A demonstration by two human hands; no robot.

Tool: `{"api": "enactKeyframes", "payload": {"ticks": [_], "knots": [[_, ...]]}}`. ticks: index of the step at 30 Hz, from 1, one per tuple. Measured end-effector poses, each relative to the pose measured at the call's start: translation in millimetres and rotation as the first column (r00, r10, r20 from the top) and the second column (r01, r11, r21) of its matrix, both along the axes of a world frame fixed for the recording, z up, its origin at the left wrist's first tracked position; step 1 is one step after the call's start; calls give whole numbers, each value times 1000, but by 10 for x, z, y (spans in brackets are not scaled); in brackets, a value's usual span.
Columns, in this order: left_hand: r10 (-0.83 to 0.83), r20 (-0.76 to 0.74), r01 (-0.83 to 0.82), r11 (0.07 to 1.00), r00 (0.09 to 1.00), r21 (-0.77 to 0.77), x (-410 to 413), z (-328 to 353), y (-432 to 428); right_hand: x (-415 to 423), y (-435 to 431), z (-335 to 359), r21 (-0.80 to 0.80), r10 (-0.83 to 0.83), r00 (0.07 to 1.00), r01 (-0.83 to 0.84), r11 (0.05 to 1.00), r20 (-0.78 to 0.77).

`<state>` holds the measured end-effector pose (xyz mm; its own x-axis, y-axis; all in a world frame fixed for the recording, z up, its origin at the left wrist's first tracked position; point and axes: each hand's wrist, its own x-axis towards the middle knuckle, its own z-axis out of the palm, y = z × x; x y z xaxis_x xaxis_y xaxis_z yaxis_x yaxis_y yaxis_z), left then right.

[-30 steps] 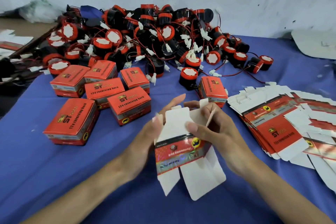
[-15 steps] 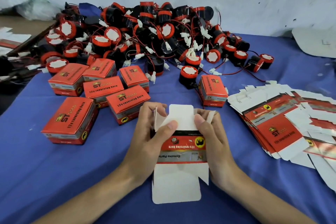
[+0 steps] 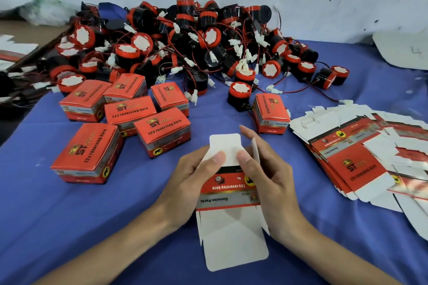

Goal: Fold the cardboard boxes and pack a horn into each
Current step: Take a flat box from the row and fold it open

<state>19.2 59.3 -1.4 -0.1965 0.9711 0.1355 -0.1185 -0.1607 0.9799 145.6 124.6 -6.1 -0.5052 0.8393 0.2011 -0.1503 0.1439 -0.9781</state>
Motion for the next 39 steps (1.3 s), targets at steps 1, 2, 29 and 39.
{"api": "enactKeyframes", "payload": {"ticks": [1,2,29,39], "knots": [[-24,0,24,1000,1000,-10,-8,9,-13,1,2,-7,5,4,1000,-4,1000,10],[-27,6,27,1000,1000,-15,-14,19,-16,2,5,-11,3,7,1000,-7,1000,13],[375,-522,-277,925,766,258,83,-21,-22,34,63,35,64,-101,995,100,993,24],[440,-413,-382,898,798,219,134,-29,-54,28,1,58,100,-123,992,126,987,-33]]}}
